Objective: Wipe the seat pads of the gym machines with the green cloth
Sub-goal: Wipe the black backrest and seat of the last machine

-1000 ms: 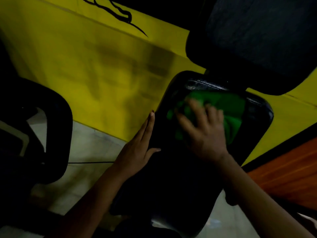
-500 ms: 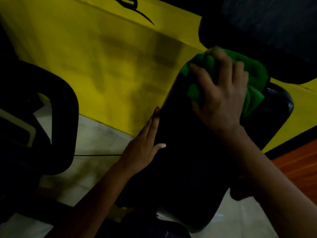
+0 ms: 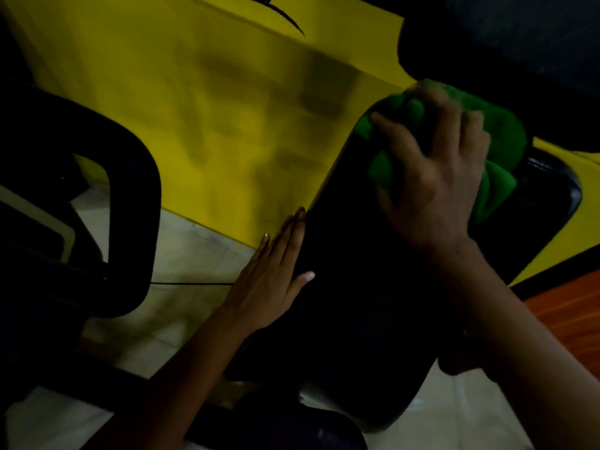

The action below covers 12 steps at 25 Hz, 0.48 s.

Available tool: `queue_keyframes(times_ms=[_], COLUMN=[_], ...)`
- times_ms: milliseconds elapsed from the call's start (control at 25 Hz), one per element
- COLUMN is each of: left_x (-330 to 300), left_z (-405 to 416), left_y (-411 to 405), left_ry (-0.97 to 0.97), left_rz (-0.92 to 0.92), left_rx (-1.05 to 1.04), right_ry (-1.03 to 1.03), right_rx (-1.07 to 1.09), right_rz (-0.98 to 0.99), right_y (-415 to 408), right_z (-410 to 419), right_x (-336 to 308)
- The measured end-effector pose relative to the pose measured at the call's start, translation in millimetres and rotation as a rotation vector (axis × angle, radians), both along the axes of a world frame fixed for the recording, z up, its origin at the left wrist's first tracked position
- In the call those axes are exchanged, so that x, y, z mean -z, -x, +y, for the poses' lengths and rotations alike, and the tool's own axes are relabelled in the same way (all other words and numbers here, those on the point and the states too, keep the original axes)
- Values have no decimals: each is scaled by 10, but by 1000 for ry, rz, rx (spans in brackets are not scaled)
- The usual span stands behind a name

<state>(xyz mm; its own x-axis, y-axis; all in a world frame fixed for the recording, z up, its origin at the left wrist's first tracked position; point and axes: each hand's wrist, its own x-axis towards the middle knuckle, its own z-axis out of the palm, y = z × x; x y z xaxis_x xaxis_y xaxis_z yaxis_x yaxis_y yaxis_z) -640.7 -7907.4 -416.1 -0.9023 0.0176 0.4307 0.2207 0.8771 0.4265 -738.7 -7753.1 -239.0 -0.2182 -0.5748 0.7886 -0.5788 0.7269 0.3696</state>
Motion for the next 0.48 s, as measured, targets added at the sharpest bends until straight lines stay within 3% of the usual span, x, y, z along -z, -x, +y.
queue_keyframes(times_ms=[80, 240, 320, 480], left_x=[-9, -161, -325, -920], left_z=[-53, -290, -379, -380], left_y=[-7, -51, -38, 254], left_ry=[14, 1, -26, 38], left_rz=[-13, -23, 51, 285], left_rx=[32, 202, 254, 270], right_ry=[-113, -582, -562, -248], right_rx=[-90, -301, -304, -162], right_rz=[17, -53, -69, -75], right_y=[-86, -337, -346, -310], right_z=[17, 297, 329, 326], right_x=[316, 1035, 1030, 938])
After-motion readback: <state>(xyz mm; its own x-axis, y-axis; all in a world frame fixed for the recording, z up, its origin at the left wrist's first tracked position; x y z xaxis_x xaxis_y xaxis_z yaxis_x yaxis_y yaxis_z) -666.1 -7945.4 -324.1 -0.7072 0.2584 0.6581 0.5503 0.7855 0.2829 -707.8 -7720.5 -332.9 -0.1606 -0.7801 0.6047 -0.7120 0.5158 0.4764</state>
